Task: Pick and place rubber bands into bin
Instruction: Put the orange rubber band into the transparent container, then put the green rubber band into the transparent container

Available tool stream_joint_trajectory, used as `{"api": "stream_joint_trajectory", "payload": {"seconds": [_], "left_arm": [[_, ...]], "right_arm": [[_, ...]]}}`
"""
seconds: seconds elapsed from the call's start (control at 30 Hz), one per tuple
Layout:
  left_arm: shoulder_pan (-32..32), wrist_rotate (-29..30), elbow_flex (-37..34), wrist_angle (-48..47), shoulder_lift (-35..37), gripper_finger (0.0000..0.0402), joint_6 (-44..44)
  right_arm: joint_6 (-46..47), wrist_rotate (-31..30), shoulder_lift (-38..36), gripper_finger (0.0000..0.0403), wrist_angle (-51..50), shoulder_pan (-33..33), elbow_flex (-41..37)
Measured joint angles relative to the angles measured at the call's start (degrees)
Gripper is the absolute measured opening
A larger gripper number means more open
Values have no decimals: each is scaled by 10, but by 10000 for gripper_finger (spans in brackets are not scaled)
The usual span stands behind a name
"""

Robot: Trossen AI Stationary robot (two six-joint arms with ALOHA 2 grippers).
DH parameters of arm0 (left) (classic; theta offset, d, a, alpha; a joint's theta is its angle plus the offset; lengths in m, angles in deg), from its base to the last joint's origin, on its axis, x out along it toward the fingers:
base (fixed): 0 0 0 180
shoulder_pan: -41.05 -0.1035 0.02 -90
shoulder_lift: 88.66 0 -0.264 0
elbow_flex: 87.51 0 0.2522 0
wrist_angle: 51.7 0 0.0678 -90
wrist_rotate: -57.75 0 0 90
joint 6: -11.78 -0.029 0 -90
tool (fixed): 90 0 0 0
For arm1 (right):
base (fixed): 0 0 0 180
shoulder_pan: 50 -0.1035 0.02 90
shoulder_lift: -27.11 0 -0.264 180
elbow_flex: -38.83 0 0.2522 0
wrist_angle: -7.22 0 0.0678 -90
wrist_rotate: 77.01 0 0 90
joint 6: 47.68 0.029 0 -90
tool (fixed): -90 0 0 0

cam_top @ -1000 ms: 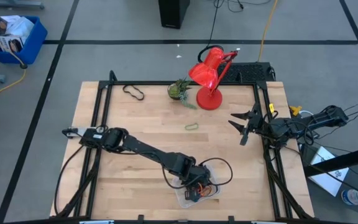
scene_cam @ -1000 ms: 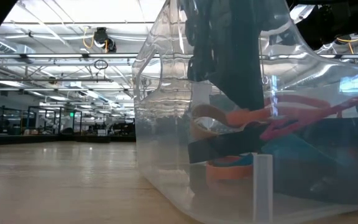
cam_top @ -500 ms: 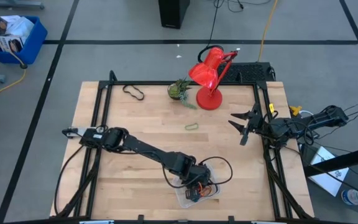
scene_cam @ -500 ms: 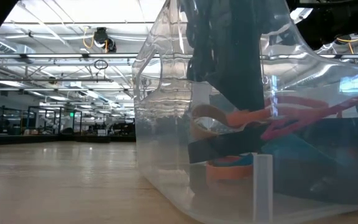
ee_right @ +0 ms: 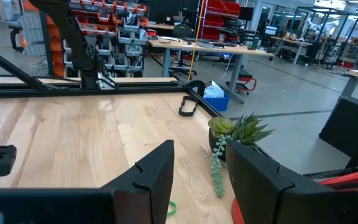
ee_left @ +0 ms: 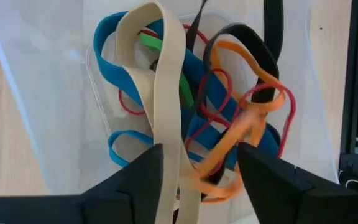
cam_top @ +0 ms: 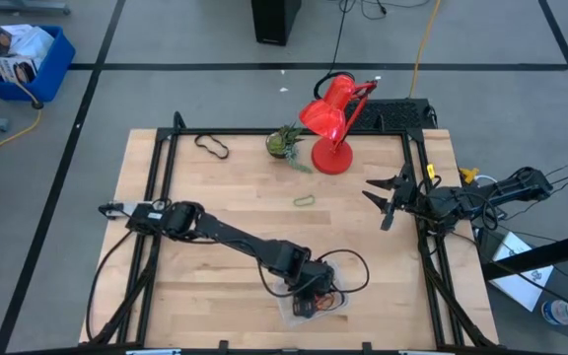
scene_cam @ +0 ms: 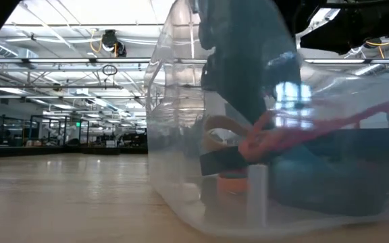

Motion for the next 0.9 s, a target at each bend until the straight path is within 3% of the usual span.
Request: {"api": "stream_joint_trajectory", "payload": {"seconds": [0.37, 0.7, 0.9], "left_arm": [[-6, -5, 0, -3, 75, 235, -15], [-21, -8, 0, 3, 232, 234, -17], [-32, 53, 0, 1, 331, 235, -69]], "right_arm": [[0, 0, 0, 144, 0, 0, 0], [-1, 0, 0, 144, 0, 0, 0], [-13, 0, 0, 144, 0, 0, 0]]}}
